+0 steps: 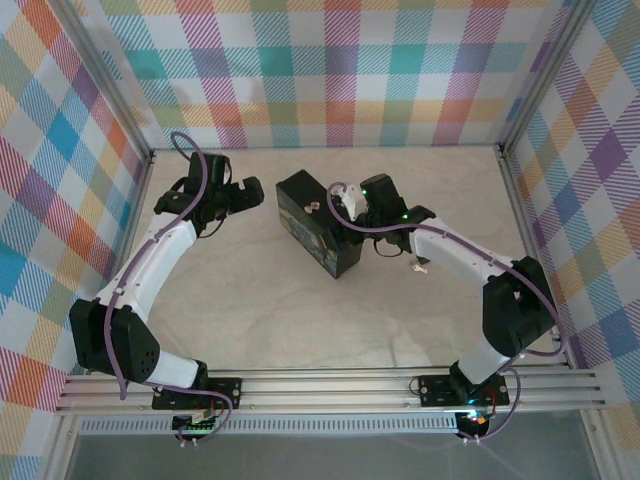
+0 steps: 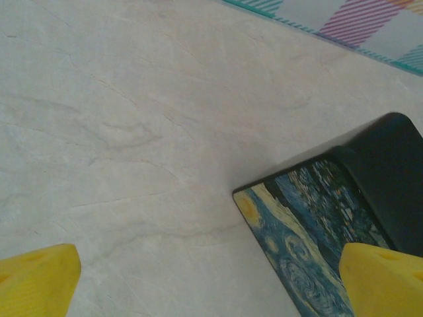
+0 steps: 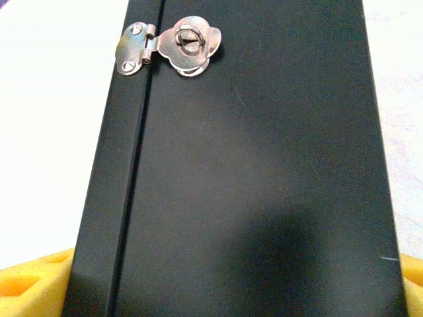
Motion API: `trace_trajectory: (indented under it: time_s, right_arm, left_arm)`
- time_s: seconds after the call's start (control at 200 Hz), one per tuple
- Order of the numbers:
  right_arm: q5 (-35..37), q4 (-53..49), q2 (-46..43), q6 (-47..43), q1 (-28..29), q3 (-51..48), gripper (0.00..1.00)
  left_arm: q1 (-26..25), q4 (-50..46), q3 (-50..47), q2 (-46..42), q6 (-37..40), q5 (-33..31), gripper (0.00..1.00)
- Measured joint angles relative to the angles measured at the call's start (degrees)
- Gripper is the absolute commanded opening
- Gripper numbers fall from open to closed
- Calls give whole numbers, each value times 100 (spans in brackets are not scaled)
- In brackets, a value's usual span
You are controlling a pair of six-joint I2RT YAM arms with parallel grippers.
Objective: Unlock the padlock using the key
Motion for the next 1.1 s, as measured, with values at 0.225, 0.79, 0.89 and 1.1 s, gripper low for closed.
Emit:
trace_trajectory:
  time_s: [0.225,0.79,0.89,1.1]
  right_arm:
    - [-813,1554,-341,1884,-485,-1003,76]
    - [-1117,5639,640,5705,-546,-2455,91]
    - [-1032,5372,791,5611,-439,-2382,100]
    - [-859,4236,885,4883,-393,-2317,100]
  left_arm:
    - [-260,-195,205,603,275,369,100]
    - [-608,-291,791,1316,291,463,100]
    - [-608,-304,922,1342,299,393,100]
    - [-608,-306,1134,1355,382,358,100]
